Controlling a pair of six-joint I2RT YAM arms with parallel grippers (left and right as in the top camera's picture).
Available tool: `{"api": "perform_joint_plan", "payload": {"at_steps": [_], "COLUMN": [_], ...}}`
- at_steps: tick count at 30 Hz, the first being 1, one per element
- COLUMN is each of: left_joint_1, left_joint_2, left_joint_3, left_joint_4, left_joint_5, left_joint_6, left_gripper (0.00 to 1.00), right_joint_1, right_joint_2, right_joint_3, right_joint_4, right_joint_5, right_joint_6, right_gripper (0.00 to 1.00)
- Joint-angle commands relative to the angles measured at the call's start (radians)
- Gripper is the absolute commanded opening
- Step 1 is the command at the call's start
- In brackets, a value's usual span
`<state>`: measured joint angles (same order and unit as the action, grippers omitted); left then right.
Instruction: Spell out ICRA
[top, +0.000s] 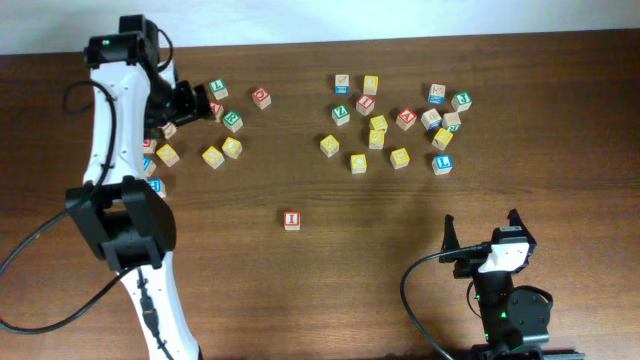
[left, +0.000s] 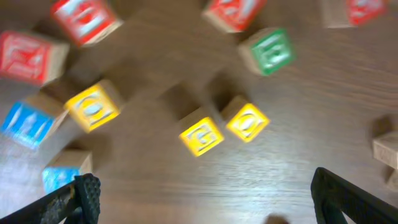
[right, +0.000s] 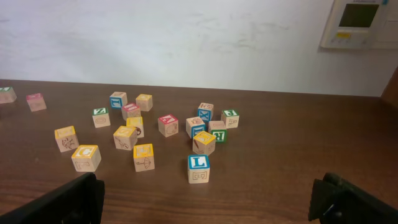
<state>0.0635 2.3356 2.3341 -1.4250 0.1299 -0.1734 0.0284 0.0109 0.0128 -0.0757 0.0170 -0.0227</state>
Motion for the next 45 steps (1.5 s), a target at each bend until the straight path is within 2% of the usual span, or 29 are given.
{"api": "perform_joint_plan", "payload": {"at_steps": [1, 3, 6, 10, 13, 15, 22, 24, 31, 37, 41, 45], "left_joint_1": [-0.069, -0.098, -0.106, -0.034, 0.052, 0.095, 0.156, 0.180, 0.239, 0.238, 0.238, 0.238], "left_joint_2": [-0.011, -0.011, -0.011, -0.011, -0.011, -0.011, -0.011, -0.011, -0.011, -0.011, -0.011, -0.011], "left_joint_3": [0.006, 0.006, 0.006, 0.006, 0.006, 0.006, 0.006, 0.006, 0.006, 0.006, 0.006, 0.006], "left_joint_4": [0.071, 0.107, 0.120, 0.058, 0.024, 0.007, 0.011, 0.004, -0.035, -0.090, -0.157, -0.193], "left_joint_5": [-0.067, -0.159, -0.166, -0.217, -0.217, -0.206, -0.179, -0.177, -0.167, -0.034, -0.018, -0.019], "left_joint_6": [0.100, 0.099, 0.098, 0.053, -0.180, -0.271, -0.280, -0.361, -0.361, -0.360, -0.360, -0.360], "left_gripper": [0.99, 0.99, 0.99, 0.99, 0.99, 0.99, 0.99, 0.99, 0.99, 0.99, 0.99, 0.99], "right_joint_1": [-0.003, -0.003, -0.003, -0.003, -0.003, -0.003, -0.003, -0.003, -0.003, -0.003, -0.003, -0.003], "right_joint_2": [-0.007, -0.007, -0.007, -0.007, -0.007, -0.007, -0.007, -0.007, -0.007, -0.007, -0.007, -0.007], "right_joint_3": [-0.007, -0.007, -0.007, -0.007, -0.007, -0.007, -0.007, -0.007, -0.007, -0.007, -0.007, -0.007], "right_joint_4": [-0.006, -0.006, -0.006, -0.006, -0.006, -0.006, -0.006, -0.006, -0.004, 0.024, 0.028, 0.040], "right_joint_5": [-0.002, -0.002, -0.002, -0.002, -0.002, -0.003, -0.002, -0.002, -0.006, -0.338, -0.432, -0.436], "right_joint_6": [0.004, 0.004, 0.004, 0.004, 0.004, 0.004, 0.004, 0.004, 0.004, 0.013, 0.013, 0.028], "right_gripper": [0.98, 0.98, 0.98, 0.98, 0.98, 0.98, 0.98, 0.98, 0.98, 0.98, 0.98, 0.98]}}
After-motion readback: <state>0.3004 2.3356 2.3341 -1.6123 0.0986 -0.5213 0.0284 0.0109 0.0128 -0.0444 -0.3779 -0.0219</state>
